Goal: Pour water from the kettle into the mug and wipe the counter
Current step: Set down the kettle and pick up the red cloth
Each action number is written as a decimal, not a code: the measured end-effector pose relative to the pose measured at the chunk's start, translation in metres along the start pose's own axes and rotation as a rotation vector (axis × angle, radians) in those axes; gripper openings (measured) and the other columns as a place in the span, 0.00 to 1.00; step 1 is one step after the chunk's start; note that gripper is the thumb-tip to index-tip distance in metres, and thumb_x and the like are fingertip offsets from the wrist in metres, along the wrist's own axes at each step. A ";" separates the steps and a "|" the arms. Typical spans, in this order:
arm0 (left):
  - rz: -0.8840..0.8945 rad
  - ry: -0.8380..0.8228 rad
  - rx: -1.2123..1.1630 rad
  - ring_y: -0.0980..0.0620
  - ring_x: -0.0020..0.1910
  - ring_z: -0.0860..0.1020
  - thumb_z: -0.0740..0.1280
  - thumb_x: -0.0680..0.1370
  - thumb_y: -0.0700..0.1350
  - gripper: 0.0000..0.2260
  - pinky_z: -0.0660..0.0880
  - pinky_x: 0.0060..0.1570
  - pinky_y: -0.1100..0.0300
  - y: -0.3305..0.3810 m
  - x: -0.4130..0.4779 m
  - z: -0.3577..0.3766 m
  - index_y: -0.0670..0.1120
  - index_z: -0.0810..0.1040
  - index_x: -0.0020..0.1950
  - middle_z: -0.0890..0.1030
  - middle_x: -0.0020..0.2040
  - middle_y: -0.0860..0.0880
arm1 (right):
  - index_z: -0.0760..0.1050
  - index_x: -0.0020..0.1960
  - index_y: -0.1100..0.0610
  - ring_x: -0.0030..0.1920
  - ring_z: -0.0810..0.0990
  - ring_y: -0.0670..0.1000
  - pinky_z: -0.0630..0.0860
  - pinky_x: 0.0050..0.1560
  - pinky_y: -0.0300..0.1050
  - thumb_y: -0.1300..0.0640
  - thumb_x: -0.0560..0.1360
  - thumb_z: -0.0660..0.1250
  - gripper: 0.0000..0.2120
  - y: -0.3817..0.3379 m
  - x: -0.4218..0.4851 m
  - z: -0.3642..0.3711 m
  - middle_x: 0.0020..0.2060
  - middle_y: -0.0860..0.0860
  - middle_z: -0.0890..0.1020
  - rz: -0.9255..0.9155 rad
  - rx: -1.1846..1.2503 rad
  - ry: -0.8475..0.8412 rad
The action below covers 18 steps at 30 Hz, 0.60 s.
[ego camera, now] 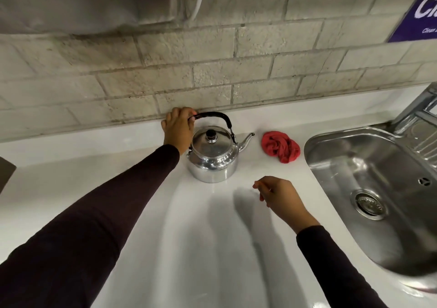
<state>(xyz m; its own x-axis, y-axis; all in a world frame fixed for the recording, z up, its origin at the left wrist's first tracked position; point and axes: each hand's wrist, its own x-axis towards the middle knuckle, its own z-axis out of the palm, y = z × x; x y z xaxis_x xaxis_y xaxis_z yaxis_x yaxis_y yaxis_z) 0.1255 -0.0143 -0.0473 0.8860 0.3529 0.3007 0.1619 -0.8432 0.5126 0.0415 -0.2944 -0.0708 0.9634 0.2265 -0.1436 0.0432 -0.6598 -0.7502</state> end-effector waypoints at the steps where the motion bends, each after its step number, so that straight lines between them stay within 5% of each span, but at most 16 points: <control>1: -0.048 0.033 -0.032 0.41 0.59 0.70 0.58 0.79 0.42 0.11 0.63 0.55 0.49 -0.005 -0.006 0.004 0.49 0.77 0.57 0.76 0.59 0.43 | 0.80 0.40 0.56 0.27 0.75 0.46 0.73 0.37 0.43 0.54 0.76 0.63 0.10 0.003 0.012 -0.002 0.30 0.51 0.82 0.001 -0.035 0.028; 5: -0.101 -0.004 -0.050 0.43 0.57 0.70 0.57 0.78 0.38 0.16 0.58 0.50 0.54 -0.012 -0.010 0.012 0.52 0.80 0.56 0.77 0.58 0.47 | 0.81 0.47 0.60 0.47 0.80 0.60 0.75 0.47 0.48 0.58 0.75 0.65 0.08 0.015 0.058 -0.015 0.47 0.60 0.84 -0.013 -0.158 0.199; 8: -0.113 -0.043 -0.009 0.43 0.60 0.70 0.58 0.78 0.41 0.15 0.60 0.51 0.53 -0.008 -0.010 0.009 0.52 0.79 0.59 0.77 0.61 0.47 | 0.77 0.57 0.60 0.62 0.71 0.63 0.71 0.57 0.52 0.62 0.75 0.62 0.13 0.021 0.088 -0.024 0.60 0.61 0.76 0.032 -0.336 0.266; 15: -0.138 -0.061 -0.430 0.47 0.57 0.76 0.62 0.76 0.39 0.12 0.71 0.60 0.50 0.030 -0.073 -0.023 0.50 0.82 0.52 0.80 0.56 0.47 | 0.71 0.63 0.64 0.61 0.66 0.67 0.69 0.59 0.60 0.71 0.72 0.56 0.20 0.025 0.111 -0.025 0.64 0.65 0.68 0.140 -0.524 0.232; 18: -0.098 -0.098 -0.600 0.65 0.48 0.77 0.64 0.76 0.37 0.09 0.72 0.50 0.70 0.042 -0.124 -0.044 0.46 0.83 0.50 0.82 0.51 0.45 | 0.69 0.63 0.66 0.59 0.70 0.66 0.69 0.56 0.55 0.73 0.70 0.57 0.21 0.031 0.110 -0.019 0.62 0.66 0.70 0.078 -0.657 0.209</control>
<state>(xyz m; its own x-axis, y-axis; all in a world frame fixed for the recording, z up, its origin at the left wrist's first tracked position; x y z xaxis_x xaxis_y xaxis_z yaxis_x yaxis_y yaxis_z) 0.0038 -0.0757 -0.0280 0.9197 0.3546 0.1685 -0.0027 -0.4234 0.9060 0.1540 -0.3034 -0.0972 0.9981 0.0615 -0.0049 0.0595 -0.9805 -0.1870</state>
